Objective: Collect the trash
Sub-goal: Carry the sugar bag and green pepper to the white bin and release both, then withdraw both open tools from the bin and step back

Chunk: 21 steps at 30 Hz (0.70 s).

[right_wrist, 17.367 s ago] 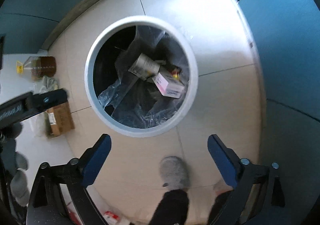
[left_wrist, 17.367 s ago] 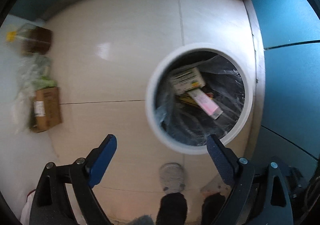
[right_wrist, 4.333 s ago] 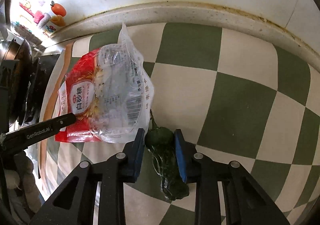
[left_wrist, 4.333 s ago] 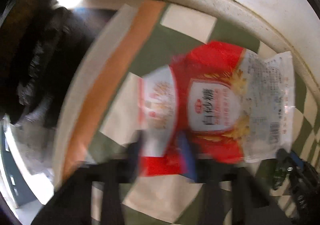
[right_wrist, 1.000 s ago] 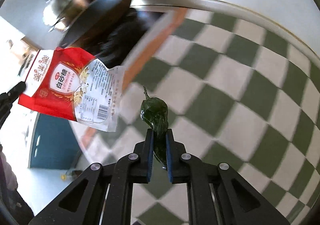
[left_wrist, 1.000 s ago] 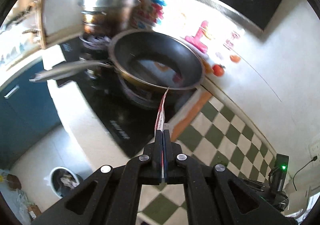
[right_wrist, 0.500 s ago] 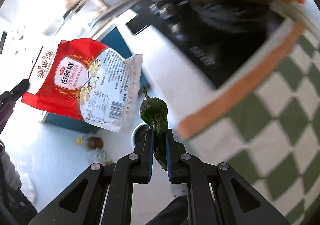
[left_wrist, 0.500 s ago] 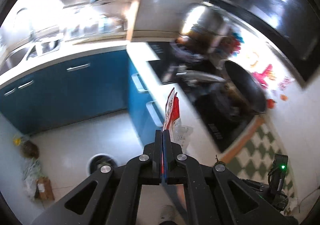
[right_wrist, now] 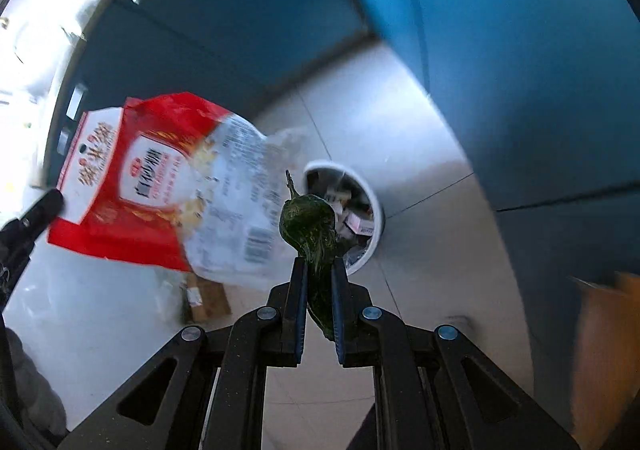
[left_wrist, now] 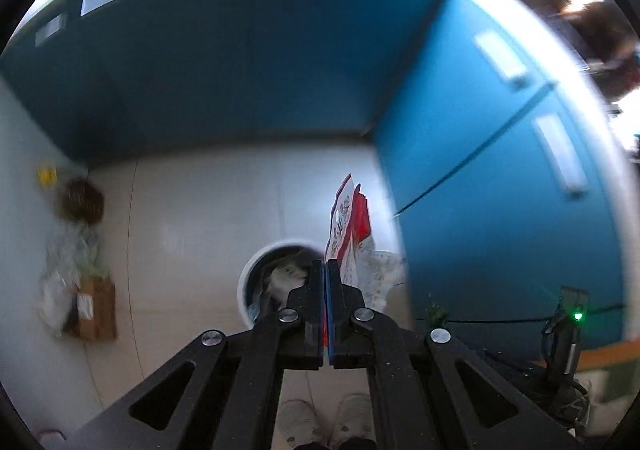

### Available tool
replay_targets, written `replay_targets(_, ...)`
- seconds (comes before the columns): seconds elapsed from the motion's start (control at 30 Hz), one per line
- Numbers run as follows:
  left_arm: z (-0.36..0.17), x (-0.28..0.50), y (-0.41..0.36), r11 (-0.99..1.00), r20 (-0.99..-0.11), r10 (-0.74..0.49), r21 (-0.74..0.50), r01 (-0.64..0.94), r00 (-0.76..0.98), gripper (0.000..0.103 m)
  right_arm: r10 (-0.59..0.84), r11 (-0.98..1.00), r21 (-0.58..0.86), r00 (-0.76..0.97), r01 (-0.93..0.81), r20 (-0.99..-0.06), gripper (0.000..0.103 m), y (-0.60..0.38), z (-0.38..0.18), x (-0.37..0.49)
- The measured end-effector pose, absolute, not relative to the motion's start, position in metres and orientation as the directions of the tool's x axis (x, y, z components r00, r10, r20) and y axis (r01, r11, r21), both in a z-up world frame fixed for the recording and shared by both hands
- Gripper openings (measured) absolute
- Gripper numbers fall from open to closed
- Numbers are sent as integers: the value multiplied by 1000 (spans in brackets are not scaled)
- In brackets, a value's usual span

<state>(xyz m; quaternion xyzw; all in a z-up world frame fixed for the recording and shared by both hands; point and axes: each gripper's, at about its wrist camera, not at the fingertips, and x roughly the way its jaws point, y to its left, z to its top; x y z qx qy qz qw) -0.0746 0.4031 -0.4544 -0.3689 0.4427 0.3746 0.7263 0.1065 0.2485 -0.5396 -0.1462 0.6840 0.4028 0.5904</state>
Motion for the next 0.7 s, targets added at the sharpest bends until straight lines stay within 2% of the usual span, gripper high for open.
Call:
replay_targets(0.17, -607, -95, 429, 348, -952, 126, -222, -911, 280, 0, 205, 589, 370, -309, -718, -929, 11, 297, -687, 87)
replay_targets(0.23, -651, -101, 433, 325, -959, 87, -228, -918, 269, 0, 173, 563, 376, -340, -736, -924, 11, 310, -732, 76)
replay_targets(0.33, -709, -107, 436, 300, -965, 21, -242, -923, 260, 0, 122, 519, 355, -344, -778, -931, 12, 323, -787, 66)
replay_targets(0.43, -736, -106, 438, 286, -969, -17, -240, -928, 246, 0, 68, 516, 318, -332, -795, -941, 14, 324, -822, 60)
replay_targets(0.5, -737, -108, 437, 275, -972, -8, -228, -934, 235, 3, 39, 522, 297, -326, -800, -945, 22, 325, -832, 59)
replay_targets(0.53, -736, -106, 436, 269, -975, 2, -214, -939, 222, 3, 34, 529, 292, -324, -797, -945, 38, 325, -835, 60)
replay_targets(0.57, -734, -109, 437, 265, -977, 12, -202, -943, 213, 4, 39, 531, 280, -307, -800, -951, 59, 323, -832, 63)
replay_targets(0.63, -724, -109, 434, 276, -980, 57, -169, -946, 192, 7, 61, 517, 284, -296, -807, -953, 71, 316, -818, 64)
replay_targets(0.67, -720, -111, 432, 284, -980, 84, -150, -947, 180, 14, 63, 507, 278, -286, -816, -956, 72, 316, -814, 65)
replay_targets(0.7, -714, -111, 429, 293, -979, 114, -127, -948, 167, 32, 61, 493, 258, -263, -831, -963, 75, 316, -808, 65)
